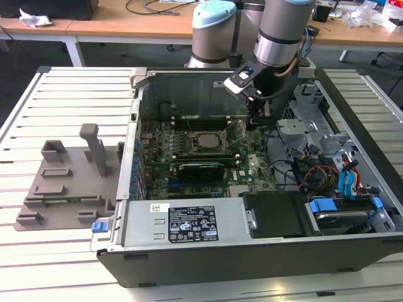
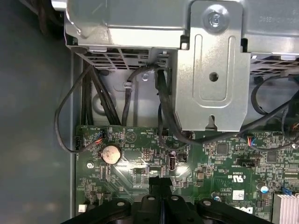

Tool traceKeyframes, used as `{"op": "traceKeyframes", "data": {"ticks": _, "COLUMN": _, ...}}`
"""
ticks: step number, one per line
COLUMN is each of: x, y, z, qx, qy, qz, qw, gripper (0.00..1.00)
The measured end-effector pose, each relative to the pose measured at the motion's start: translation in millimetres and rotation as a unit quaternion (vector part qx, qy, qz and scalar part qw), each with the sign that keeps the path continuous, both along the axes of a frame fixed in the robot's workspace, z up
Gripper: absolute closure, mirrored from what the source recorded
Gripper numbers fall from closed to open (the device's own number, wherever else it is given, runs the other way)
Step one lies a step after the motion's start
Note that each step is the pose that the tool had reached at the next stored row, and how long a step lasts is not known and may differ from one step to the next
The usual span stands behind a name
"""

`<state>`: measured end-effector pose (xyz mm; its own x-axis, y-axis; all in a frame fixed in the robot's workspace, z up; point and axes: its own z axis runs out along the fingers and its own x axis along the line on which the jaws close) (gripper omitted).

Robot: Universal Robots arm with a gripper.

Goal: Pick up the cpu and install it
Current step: 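Close the cpu cover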

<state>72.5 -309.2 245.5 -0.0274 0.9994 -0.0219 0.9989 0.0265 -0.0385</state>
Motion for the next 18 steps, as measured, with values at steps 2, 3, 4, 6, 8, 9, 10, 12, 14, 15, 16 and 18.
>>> {"op": "traceKeyframes", "data": {"ticks": 2, "x": -3.2, "y": 0.0, "z": 0.0, "qx": 0.0, "qy": 0.0, "qz": 0.0, "qw": 1.0, "gripper": 0.89}}
{"op": "traceKeyframes", "data": {"ticks": 3, "x": -4.9, "y": 0.0, "z": 0.0, "qx": 0.0, "qy": 0.0, "qz": 0.0, "qw": 1.0, "gripper": 0.89}}
{"op": "traceKeyframes", "data": {"ticks": 4, "x": -5.8, "y": 0.0, "z": 0.0, "qx": 0.0, "qy": 0.0, "qz": 0.0, "qw": 1.0, "gripper": 0.89}}
{"op": "traceKeyframes", "data": {"ticks": 6, "x": -7.9, "y": 0.0, "z": 0.0, "qx": 0.0, "qy": 0.0, "qz": 0.0, "qw": 1.0, "gripper": 0.89}}
{"op": "traceKeyframes", "data": {"ticks": 8, "x": -10.8, "y": 0.0, "z": 0.0, "qx": 0.0, "qy": 0.0, "qz": 0.0, "qw": 1.0, "gripper": 0.89}}
{"op": "traceKeyframes", "data": {"ticks": 9, "x": -12.3, "y": 0.0, "z": 0.0, "qx": 0.0, "qy": 0.0, "qz": 0.0, "qw": 1.0, "gripper": 0.89}}
{"op": "traceKeyframes", "data": {"ticks": 10, "x": -14.0, "y": 0.0, "z": 0.0, "qx": 0.0, "qy": 0.0, "qz": 0.0, "qw": 1.0, "gripper": 0.89}}
{"op": "traceKeyframes", "data": {"ticks": 12, "x": -15.8, "y": 0.0, "z": 0.0, "qx": 0.0, "qy": 0.0, "qz": 0.0, "qw": 1.0, "gripper": 0.89}}
{"op": "traceKeyframes", "data": {"ticks": 14, "x": -19.5, "y": 0.0, "z": 0.0, "qx": 0.0, "qy": 0.0, "qz": 0.0, "qw": 1.0, "gripper": 0.89}}
{"op": "traceKeyframes", "data": {"ticks": 15, "x": -21.3, "y": 0.0, "z": 0.0, "qx": 0.0, "qy": 0.0, "qz": 0.0, "qw": 1.0, "gripper": 0.89}}
{"op": "traceKeyframes", "data": {"ticks": 16, "x": -23.3, "y": 0.0, "z": 0.0, "qx": 0.0, "qy": 0.0, "qz": 0.0, "qw": 1.0, "gripper": 0.89}}
{"op": "traceKeyframes", "data": {"ticks": 18, "x": -25.9, "y": 0.0, "z": 0.0, "qx": 0.0, "qy": 0.0, "qz": 0.0, "qw": 1.0, "gripper": 0.89}}
